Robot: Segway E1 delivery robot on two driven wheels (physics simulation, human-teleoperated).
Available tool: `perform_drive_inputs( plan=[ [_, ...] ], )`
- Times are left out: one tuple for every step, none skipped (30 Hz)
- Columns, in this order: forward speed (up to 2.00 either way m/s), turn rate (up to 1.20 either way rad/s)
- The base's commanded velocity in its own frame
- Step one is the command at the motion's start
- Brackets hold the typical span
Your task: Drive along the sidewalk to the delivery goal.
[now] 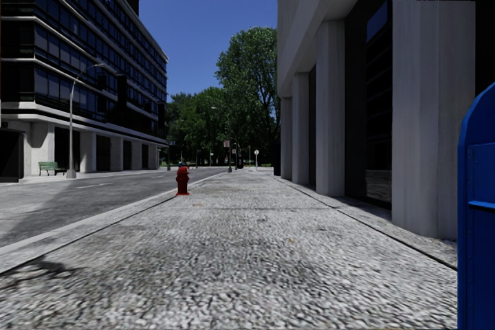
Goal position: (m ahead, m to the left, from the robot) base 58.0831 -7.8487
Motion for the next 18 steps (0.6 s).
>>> perform_drive_inputs(
  plan=[
    [2.0,0.0],
    [2.0,0.0],
    [2.0,0.0],
    [2.0,0.0],
    [2.0,0.0],
    [2.0,0.0],
    [2.0,0.0],
    [2.0,0.0],
    [2.0,0.0],
    [2.0,0.0],
    [2.0,0.0],
    [2.0,0.0],
    [2.0,0.0],
    [2.0,0.0],
    [2.0,0.0],
    [2.0,0.0],
    [2.0,0.0],
    [2.0,0.0]
  ],
)
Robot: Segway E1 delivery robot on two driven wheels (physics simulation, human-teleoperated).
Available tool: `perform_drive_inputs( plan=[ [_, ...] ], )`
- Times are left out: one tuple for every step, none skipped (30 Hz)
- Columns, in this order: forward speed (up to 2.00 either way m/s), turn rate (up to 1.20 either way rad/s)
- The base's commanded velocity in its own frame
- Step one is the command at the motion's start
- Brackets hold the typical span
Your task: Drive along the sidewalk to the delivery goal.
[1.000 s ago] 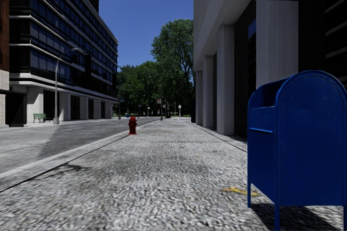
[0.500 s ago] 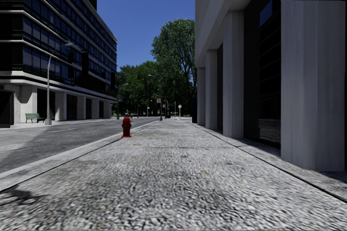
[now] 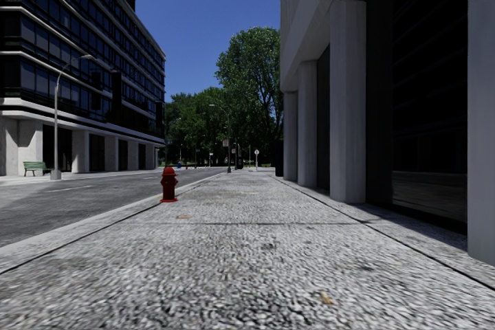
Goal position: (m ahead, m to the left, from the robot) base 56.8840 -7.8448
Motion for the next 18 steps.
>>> perform_drive_inputs(
  plan=[
    [2.0,0.0],
    [2.0,0.0],
    [2.0,0.0],
    [2.0,0.0],
    [2.0,0.0],
    [2.0,0.0],
    [2.0,0.0],
    [2.0,0.0],
    [2.0,0.0],
    [2.0,0.0],
    [2.0,0.0],
    [2.0,0.0],
    [2.0,0.0],
    [2.0,0.0],
    [2.0,0.0],
    [2.0,0.0],
    [2.0,0.0],
    [2.0,0.0]
  ],
)
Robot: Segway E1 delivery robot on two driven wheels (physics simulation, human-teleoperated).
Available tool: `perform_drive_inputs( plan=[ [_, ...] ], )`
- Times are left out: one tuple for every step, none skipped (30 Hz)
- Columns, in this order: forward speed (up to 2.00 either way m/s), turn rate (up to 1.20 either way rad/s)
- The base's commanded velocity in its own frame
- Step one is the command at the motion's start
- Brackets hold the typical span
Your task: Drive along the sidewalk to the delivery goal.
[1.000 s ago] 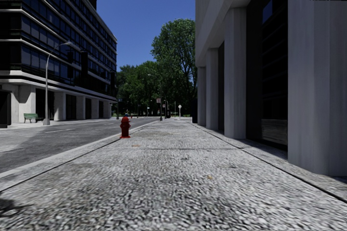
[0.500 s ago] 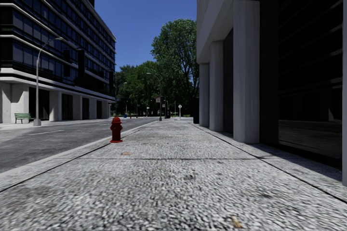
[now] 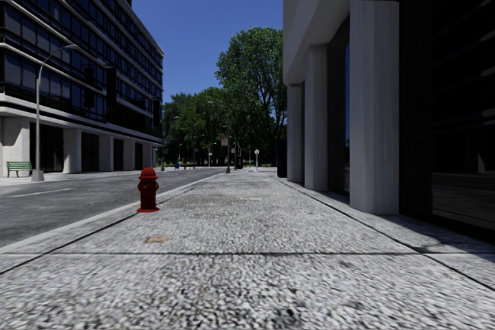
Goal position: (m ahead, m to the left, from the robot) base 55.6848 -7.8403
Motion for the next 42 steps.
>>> perform_drive_inputs(
  plan=[
    [2.0,0.0],
    [2.0,0.0],
    [2.0,0.0],
    [2.0,0.0],
    [2.0,0.0],
    [2.0,0.0],
    [2.0,0.0],
    [2.0,0.0],
    [2.0,0.0],
    [2.0,0.0],
    [2.0,0.0],
    [2.0,0.0],
    [2.0,0.0],
    [2.0,0.0],
    [2.0,0.0],
    [2.0,0.0],
    [2.0,0.0],
    [2.0,0.0],
    [2.0,0.0],
    [2.0,0.0],
    [2.0,0.0],
    [2.0,0.0],
    [2.0,0.0],
    [2.0,0.0],
    [2.0,0.0],
    [2.0,0.0],
    [2.0,0.0],
    [2.0,0.0],
    [2.0,0.0],
    [2.0,0.0],
    [2.0,0.0],
    [2.0,0.0],
    [2.0,0.0],
    [2.0,0.0],
    [2.0,0.0],
    [2.0,0.0],
    [2.0,0.0],
    [2.0,0.0],
    [2.0,0.0],
    [2.0,0.0],
    [2.0,0.0],
    [2.0,0.0]
  ],
)
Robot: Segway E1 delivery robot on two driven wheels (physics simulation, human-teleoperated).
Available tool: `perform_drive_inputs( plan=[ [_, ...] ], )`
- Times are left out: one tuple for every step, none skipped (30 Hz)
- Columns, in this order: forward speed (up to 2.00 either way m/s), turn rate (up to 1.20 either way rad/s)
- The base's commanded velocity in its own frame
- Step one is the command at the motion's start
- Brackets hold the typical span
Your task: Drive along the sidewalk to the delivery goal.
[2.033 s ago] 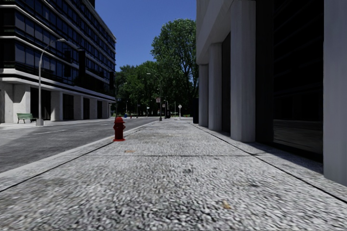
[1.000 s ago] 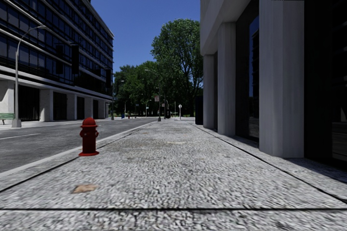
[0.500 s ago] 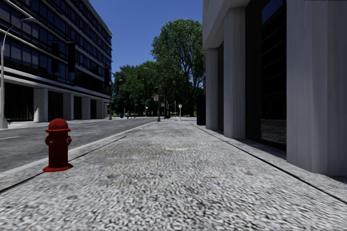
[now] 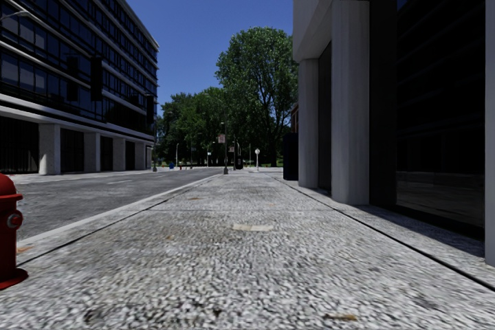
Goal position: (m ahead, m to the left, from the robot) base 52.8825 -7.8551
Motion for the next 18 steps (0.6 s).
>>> perform_drive_inputs(
  plan=[
    [2.0,0.0],
    [2.0,0.0],
    [2.0,0.0],
    [2.0,0.0],
    [2.0,0.0],
    [2.0,0.0],
    [2.0,0.0],
    [2.0,0.0],
    [2.0,0.0],
    [2.0,0.0],
    [2.0,0.0],
    [2.0,0.0],
    [2.0,0.0],
    [2.0,0.0],
    [2.0,0.0],
    [2.0,0.0],
    [2.0,0.0],
    [2.0,0.0]
  ],
)
